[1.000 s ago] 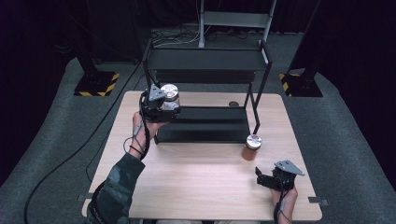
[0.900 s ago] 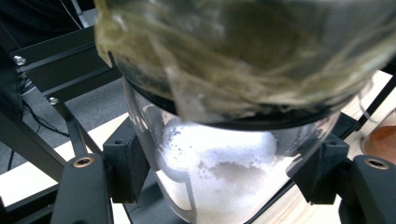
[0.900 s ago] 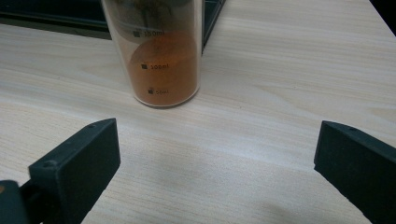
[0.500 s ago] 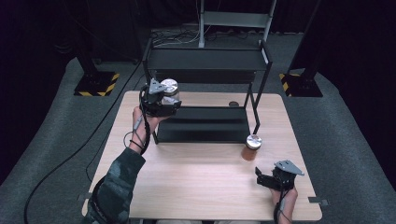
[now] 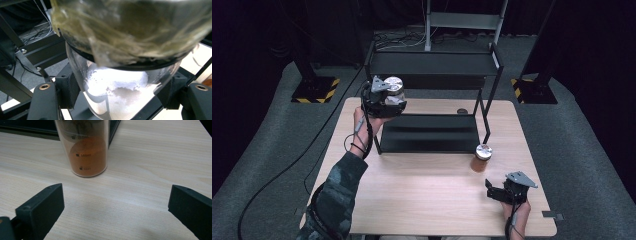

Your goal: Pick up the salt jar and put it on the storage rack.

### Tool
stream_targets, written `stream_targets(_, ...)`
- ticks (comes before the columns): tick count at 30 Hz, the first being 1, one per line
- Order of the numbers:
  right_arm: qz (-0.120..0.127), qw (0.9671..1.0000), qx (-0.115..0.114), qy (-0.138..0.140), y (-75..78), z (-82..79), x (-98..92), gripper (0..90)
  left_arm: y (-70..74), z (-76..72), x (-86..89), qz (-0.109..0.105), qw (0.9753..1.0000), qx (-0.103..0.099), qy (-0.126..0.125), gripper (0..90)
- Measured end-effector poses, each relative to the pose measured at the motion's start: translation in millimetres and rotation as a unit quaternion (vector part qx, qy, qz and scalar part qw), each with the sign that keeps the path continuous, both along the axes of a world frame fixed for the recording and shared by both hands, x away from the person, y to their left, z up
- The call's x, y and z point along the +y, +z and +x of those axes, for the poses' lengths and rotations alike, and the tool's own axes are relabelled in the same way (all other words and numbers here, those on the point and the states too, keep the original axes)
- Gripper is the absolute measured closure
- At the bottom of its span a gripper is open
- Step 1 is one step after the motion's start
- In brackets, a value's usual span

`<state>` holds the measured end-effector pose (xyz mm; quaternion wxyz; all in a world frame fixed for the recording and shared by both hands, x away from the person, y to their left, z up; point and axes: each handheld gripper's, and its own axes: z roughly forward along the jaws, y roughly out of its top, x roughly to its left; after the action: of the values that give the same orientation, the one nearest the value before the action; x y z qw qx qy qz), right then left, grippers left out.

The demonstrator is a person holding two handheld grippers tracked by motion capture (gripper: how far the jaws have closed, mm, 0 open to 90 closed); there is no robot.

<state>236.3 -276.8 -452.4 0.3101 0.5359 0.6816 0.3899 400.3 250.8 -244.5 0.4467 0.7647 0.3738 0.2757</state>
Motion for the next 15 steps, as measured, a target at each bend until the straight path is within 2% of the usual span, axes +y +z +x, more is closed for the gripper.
stream_targets(6,0.000,1.0000,0.000,0.000,0.1,0.1,-0.1,0.0,3.7,2.6,-0.7,-0.004,1.0000,0.001,-0.002,30.4)
stream_targets(15,0.000,1.0000,0.000,0.000,0.0,0.1,-0.1,0.0,17.8,3.7,-3.8,-0.004,0.9999,-0.007,-0.010,30.4)
